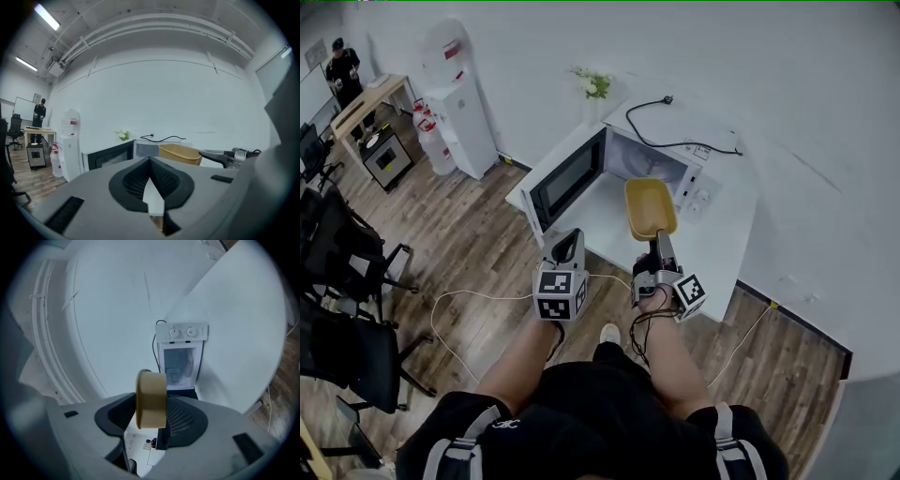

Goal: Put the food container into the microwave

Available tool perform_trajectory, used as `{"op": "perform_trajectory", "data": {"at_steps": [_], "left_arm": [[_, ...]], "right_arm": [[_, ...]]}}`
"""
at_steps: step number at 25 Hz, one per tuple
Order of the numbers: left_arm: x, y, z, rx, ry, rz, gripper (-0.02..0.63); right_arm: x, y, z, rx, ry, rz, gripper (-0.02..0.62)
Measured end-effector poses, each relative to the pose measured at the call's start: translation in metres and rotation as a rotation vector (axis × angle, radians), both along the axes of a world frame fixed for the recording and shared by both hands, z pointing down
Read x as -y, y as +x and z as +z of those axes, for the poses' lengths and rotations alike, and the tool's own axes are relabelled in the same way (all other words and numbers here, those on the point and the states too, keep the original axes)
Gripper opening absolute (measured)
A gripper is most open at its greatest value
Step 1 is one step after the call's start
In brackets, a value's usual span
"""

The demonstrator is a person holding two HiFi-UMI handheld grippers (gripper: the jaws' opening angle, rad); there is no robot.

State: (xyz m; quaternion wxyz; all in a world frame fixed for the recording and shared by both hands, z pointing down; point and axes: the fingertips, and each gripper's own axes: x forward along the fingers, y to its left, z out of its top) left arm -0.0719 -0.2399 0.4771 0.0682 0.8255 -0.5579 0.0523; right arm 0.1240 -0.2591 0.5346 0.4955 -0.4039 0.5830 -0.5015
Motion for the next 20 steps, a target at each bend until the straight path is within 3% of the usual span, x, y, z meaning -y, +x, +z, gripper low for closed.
{"op": "perform_trajectory", "data": {"at_steps": [12,20], "left_arm": [[0.152,0.060,0.005,0.023,-0.032,-0.011,0.009],[0.214,0.077,0.017,0.046,-0.057,-0.024,0.009]], "right_arm": [[0.150,0.044,0.034,0.000,-0.088,-0.050,0.210],[0.219,0.056,0.055,0.017,-0.119,-0.061,0.210]]}}
